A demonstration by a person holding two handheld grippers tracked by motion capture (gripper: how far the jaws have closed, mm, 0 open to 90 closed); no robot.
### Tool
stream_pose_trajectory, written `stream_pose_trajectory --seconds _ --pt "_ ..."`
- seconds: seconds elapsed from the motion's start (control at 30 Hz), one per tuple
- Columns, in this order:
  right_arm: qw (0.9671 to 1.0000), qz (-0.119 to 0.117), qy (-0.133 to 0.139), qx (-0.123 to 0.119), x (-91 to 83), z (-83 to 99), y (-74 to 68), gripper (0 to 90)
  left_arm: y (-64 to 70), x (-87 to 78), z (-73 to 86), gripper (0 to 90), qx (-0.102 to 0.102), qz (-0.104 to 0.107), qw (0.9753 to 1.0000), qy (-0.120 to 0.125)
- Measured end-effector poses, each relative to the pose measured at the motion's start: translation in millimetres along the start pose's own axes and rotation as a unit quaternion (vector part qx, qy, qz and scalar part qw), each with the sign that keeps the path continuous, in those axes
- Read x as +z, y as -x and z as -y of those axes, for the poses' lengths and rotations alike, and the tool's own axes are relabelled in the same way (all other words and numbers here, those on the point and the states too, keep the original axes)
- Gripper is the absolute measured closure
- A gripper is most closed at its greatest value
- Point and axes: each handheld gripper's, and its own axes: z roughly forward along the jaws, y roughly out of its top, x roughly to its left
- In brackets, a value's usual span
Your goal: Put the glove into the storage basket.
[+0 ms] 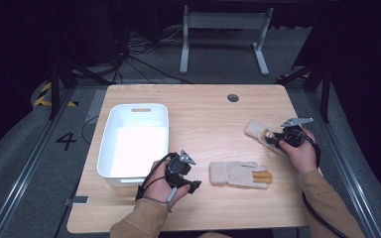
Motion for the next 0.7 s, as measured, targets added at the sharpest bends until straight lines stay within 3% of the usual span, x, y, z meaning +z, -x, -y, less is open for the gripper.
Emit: stream_pose_trajectory --seconds 0.4,0.7 --pt "0.9996 -0.008 0.025 -0.014 -25.7 -9.6 -7.5 65.3 1.4 2.0 -3.9 41.7 0.004 0.004 1.0 0.001" --pt "0.9979 -0.027 0.04 -0.044 -56.4 -19.7 -22.4 65.2 3.8 4.0 -9.0 41.7 0.011 0.008 0.9999 0.004"
